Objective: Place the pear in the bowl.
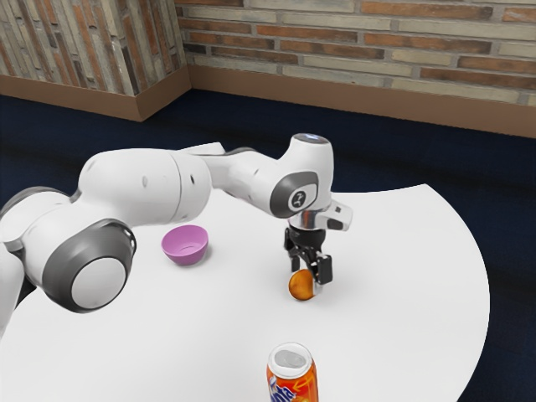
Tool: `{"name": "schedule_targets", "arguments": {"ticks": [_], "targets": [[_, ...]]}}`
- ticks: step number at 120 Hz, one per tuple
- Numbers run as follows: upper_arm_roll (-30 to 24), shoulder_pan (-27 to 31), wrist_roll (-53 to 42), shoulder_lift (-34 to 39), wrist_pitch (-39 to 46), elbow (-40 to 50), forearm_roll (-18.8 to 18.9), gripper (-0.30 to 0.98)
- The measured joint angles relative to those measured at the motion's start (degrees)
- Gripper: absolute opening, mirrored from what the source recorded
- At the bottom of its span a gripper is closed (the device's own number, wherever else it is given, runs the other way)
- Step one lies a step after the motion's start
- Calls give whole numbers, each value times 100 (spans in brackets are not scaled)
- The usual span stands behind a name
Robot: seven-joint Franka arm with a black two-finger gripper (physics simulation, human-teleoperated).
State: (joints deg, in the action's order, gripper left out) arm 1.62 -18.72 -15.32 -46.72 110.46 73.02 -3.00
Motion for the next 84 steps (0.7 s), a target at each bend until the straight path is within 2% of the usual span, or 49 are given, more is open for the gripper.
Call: {"name": "schedule_targets", "arguments": {"ticks": [54,84], "targets": [[-38,1,-280,-1,216,271,-120,68],[-56,0,-312,50,194,262,-114,54]]}}
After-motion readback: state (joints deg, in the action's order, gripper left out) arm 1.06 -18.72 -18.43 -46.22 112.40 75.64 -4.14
